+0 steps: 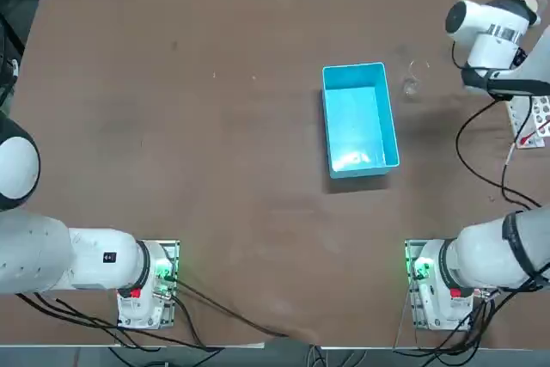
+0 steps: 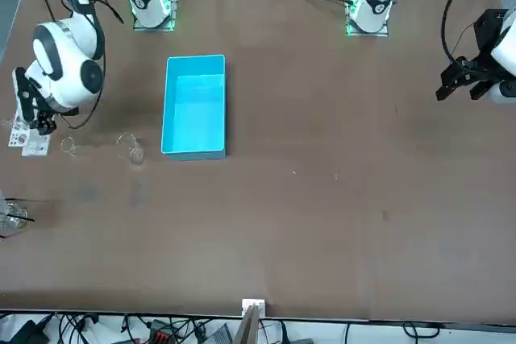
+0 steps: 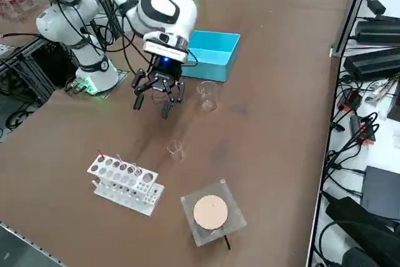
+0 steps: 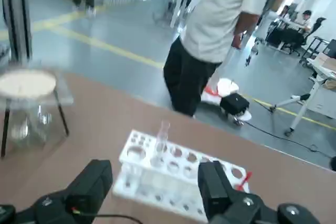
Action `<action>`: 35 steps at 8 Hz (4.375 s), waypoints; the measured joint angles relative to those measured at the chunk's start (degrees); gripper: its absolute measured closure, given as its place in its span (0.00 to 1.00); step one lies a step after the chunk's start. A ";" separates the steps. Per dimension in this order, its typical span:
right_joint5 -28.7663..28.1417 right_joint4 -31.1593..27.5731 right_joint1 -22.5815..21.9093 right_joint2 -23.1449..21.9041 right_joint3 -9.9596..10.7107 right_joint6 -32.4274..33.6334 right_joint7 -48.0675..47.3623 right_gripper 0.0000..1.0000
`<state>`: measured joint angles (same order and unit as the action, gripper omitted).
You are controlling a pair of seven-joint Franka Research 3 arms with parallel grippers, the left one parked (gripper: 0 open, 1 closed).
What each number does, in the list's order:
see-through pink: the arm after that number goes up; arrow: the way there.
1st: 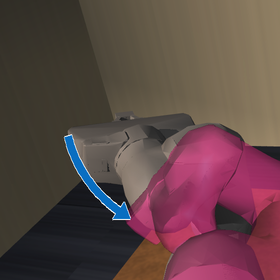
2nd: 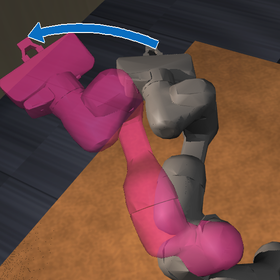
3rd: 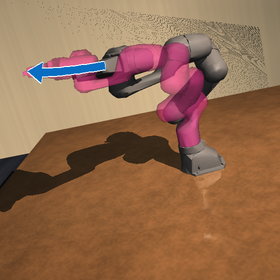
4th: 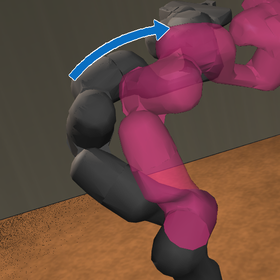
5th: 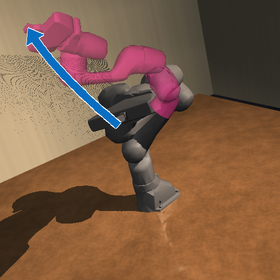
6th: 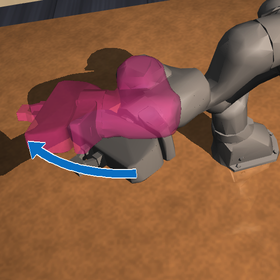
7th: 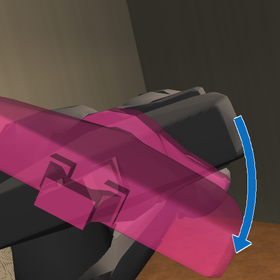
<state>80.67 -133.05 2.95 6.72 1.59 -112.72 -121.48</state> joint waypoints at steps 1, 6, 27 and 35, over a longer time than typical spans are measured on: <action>4.00 -0.63 0.36 1.42 0.09 1.71 -7.26 0.01; 14.02 -1.30 1.72 16.24 0.24 16.38 -33.69 0.06; 24.27 0.67 9.92 22.73 -0.02 14.71 -36.41 0.95; 24.07 0.71 9.80 8.38 -0.36 14.87 -19.31 0.95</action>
<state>104.74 -132.33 12.74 15.11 1.22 -97.85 -140.79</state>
